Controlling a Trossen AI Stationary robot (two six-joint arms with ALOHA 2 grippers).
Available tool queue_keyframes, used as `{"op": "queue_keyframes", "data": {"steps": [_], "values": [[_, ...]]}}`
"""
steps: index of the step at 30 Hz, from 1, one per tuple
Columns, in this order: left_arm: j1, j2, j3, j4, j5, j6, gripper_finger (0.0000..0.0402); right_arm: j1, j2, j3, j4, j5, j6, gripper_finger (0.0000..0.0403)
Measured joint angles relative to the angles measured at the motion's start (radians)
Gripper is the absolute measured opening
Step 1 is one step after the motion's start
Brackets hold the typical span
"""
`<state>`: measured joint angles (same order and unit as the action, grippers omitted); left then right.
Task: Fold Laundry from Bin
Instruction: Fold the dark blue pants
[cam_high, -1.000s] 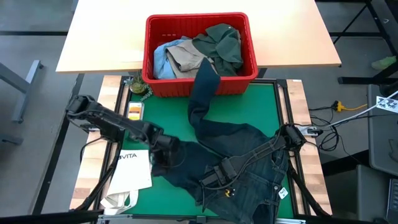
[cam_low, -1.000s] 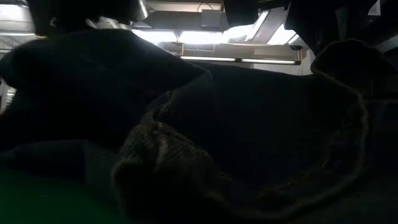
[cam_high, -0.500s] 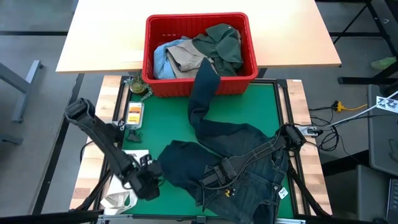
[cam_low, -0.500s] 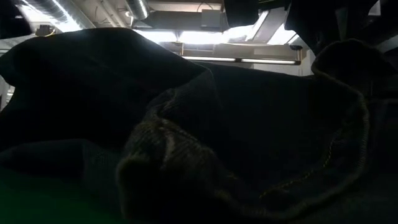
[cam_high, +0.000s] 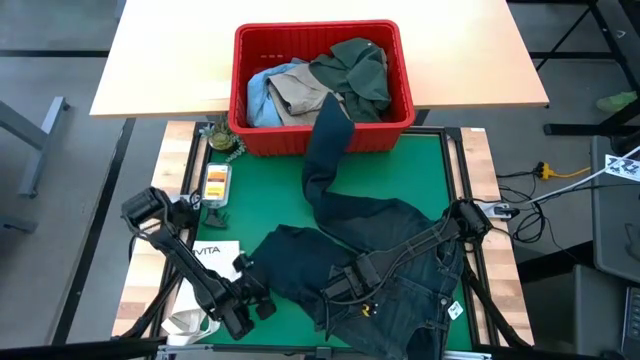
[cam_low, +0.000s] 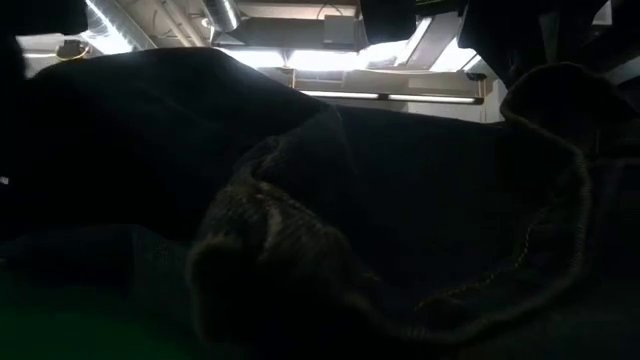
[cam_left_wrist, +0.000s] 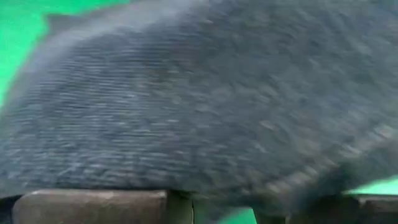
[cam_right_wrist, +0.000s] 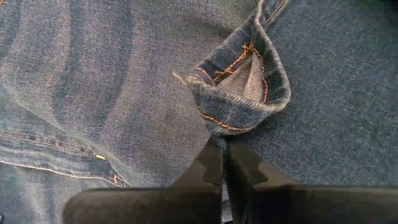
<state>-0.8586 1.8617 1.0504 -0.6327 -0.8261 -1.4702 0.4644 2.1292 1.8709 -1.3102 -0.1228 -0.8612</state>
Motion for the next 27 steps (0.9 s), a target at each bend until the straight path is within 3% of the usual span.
{"op": "queue_keyframes", "data": {"steps": [7, 14, 20, 27], "values": [[0.003, 0.011, 0.0, -0.249, 0.01, -0.227, 0.0094, 0.0, 0.0, 0.0, 0.0, 0.0, 0.0, 0.0001], [-0.042, 0.011, 0.0, -0.489, 0.214, -0.401, 0.0093, -0.001, 0.0, 0.001, 0.008, 0.008, 0.0, 0.0001], [-0.072, 0.01, 0.0, -0.515, 0.327, -0.423, 0.0093, -0.001, 0.0, 0.001, 0.009, 0.059, 0.0, 0.0001], [-0.089, 0.01, 0.001, -0.517, 0.344, -0.38, 0.0093, -0.001, 0.0, 0.001, 0.004, 0.083, 0.0, 0.0001]]}}
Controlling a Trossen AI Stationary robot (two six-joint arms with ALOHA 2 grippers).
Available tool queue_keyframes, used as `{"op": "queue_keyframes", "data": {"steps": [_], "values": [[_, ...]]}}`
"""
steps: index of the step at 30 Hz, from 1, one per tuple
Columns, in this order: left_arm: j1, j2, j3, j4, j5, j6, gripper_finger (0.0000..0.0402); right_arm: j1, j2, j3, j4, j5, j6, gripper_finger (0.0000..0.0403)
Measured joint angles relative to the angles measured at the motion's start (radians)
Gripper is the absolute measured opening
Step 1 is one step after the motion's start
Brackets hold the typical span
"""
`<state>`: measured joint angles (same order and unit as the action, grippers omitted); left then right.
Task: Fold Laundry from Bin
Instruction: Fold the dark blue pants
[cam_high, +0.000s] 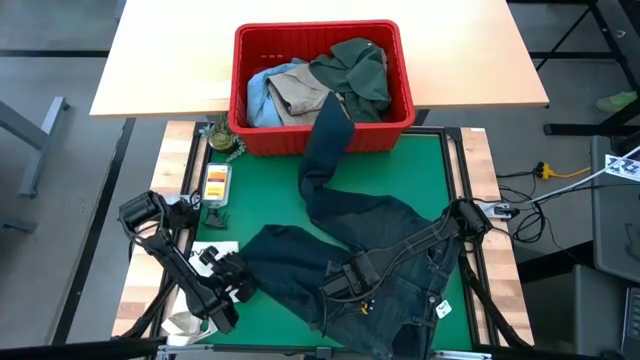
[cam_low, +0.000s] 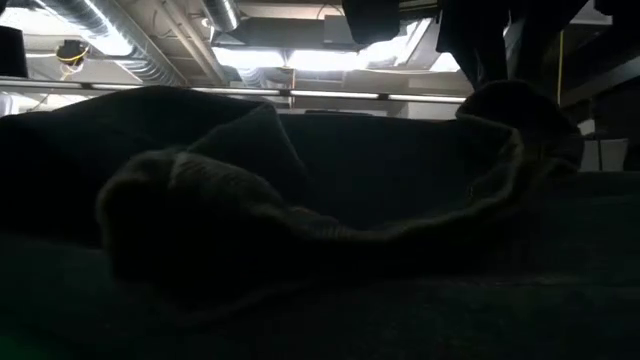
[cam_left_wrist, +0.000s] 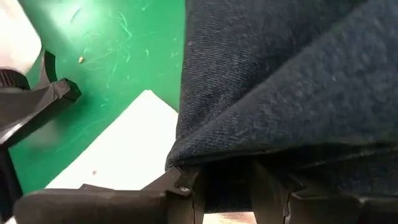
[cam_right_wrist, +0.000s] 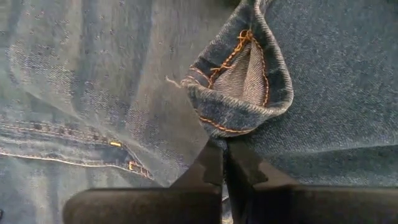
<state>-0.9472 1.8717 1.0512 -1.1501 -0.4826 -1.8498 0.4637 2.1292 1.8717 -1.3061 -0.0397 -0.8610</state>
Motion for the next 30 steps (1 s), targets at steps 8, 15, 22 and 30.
{"op": "queue_keyframes", "data": {"steps": [8, 15, 22, 30], "values": [[0.0, 0.0, 0.0, 0.006, 0.061, 0.137, 0.0093, 0.002, 0.0, 0.0, -0.011, 0.153, 0.02, 0.0002], [0.0, -0.001, 0.0, 0.012, 0.076, 0.181, 0.0094, 0.002, 0.0, 0.0, -0.007, 0.154, 0.02, 0.0038], [0.0, -0.001, 0.0, 0.026, 0.086, 0.181, 0.0094, 0.002, 0.0, 0.0, -0.004, 0.152, 0.03, 0.0119], [0.0, -0.01, 0.0, 0.03, 0.108, 0.184, 0.0094, 0.002, 0.0, -0.001, -0.004, 0.16, 0.033, 0.0167]]}}
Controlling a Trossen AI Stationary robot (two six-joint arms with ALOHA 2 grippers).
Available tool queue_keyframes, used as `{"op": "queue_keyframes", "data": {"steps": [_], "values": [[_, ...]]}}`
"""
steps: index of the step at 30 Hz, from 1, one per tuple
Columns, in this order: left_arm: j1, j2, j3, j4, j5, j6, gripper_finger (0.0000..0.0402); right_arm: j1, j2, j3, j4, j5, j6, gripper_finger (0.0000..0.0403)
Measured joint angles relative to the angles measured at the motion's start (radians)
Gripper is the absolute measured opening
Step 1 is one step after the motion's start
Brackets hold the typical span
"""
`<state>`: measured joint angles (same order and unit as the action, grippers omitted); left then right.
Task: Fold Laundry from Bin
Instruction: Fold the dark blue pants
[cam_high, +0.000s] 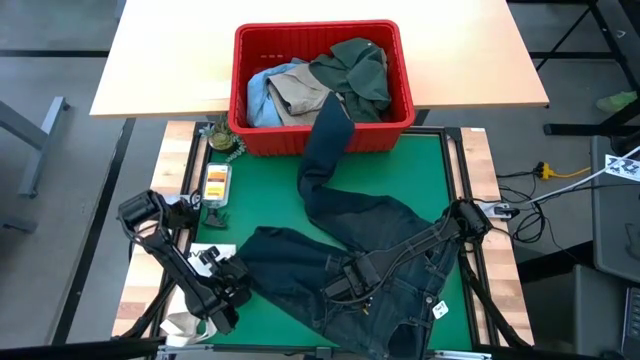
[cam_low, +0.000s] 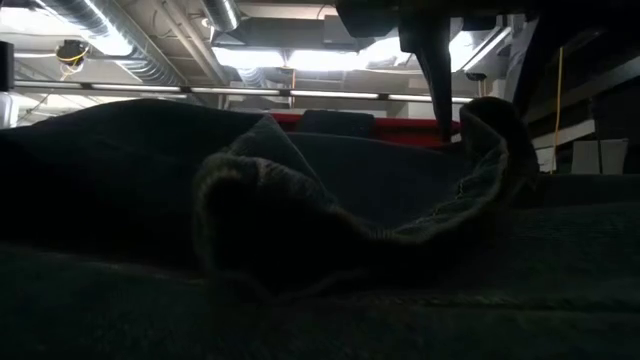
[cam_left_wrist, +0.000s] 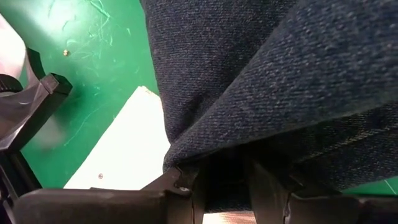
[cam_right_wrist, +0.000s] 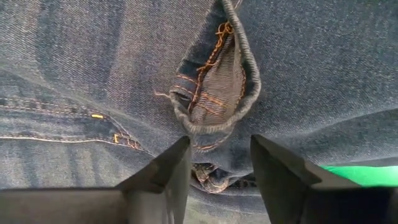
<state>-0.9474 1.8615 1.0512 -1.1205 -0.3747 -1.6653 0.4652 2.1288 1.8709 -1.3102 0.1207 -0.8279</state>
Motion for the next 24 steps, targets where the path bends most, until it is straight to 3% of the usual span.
{"op": "queue_keyframes", "data": {"steps": [10, 18, 24], "values": [[-0.001, -0.019, 0.005, 0.011, 0.009, 0.019, 0.0094, 0.0, -0.001, 0.019, -0.001, 0.001, 0.026, 0.0167], [-0.001, -0.019, 0.011, 0.017, 0.006, 0.029, 0.0094, 0.022, -0.002, 0.047, -0.125, 0.012, 0.278, 0.0168], [-0.001, -0.019, 0.011, 0.024, 0.0, 0.029, 0.0094, 0.085, -0.002, -0.034, -0.166, 0.018, 0.377, 0.0168]]}}
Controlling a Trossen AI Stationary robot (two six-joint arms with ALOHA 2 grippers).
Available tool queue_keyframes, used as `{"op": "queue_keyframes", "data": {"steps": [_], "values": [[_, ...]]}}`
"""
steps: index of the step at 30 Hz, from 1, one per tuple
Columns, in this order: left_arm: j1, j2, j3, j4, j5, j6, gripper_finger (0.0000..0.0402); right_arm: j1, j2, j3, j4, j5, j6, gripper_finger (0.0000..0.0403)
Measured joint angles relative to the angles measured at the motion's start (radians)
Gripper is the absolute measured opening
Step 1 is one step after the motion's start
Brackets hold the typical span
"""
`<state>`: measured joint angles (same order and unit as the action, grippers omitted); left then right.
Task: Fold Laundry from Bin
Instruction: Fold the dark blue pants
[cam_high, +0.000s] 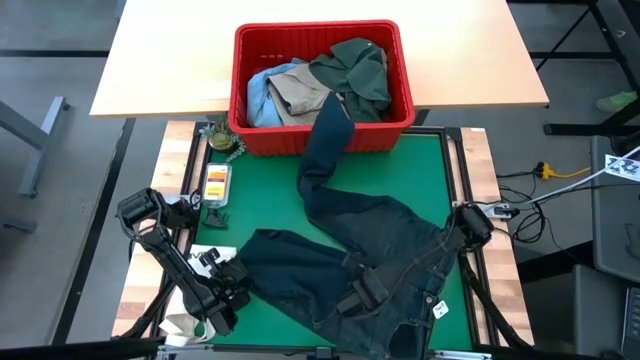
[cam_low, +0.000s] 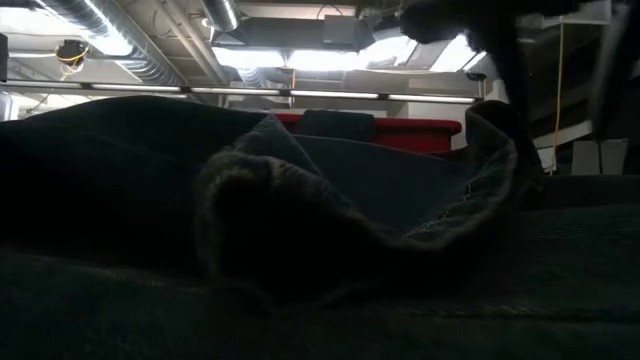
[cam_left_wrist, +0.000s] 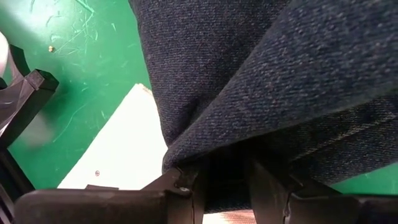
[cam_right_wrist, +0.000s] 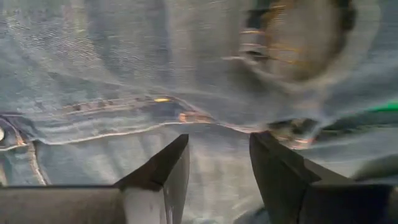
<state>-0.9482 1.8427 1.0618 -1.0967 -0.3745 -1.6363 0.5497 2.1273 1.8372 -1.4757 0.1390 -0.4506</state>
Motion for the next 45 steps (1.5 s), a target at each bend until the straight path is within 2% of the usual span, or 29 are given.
{"op": "queue_keyframes", "data": {"steps": [6, 10, 13, 18, 22, 25, 29, 33, 38, 45], "values": [[0.0, 0.0, 0.001, 0.013, -0.003, 0.0, 0.0094, 0.043, -0.022, -0.133, 0.0, -0.053, 0.021, 0.0168], [0.0, 0.0, 0.002, 0.02, -0.005, 0.0, 0.0094, 0.041, -0.144, -0.275, 0.063, -0.056, 0.093, 0.0168], [0.0, 0.0, 0.002, 0.024, -0.007, 0.0, 0.0094, 0.039, -0.275, -0.42, 0.149, -0.042, 0.213, 0.0168], [0.0, 0.0, 0.002, 0.027, -0.008, -0.001, 0.0094, 0.052, -0.48, -0.696, 0.303, -0.052, 0.505, 0.0168], [0.0, 0.0, 0.002, 0.028, -0.009, -0.001, 0.0094, 0.061, -0.562, -0.891, 0.382, -0.068, 0.683, 0.0168], [0.0, 0.0, 0.002, 0.036, -0.011, -0.001, 0.0094, 0.044, -0.567, -0.995, 0.395, -0.073, 0.778, 0.0168], [0.001, 0.0, 0.003, 0.049, -0.016, -0.002, 0.0094, -0.018, -0.571, -1.102, 0.46, -0.09, 0.806, 0.0168], [0.001, 0.0, 0.003, 0.059, -0.016, -0.002, 0.0094, -0.118, -0.574, -1.138, 0.47, -0.083, 0.807, 0.0168], [0.001, 0.0, 0.003, 0.077, -0.019, -0.002, 0.0094, -0.262, -0.578, -1.137, 0.44, 0.013, 0.693, 0.0168], [0.001, 0.0, 0.003, 0.086, -0.03, -0.002, 0.0094, -0.417, -0.598, -1.137, 0.432, 0.036, 0.559, 0.0168]]}}
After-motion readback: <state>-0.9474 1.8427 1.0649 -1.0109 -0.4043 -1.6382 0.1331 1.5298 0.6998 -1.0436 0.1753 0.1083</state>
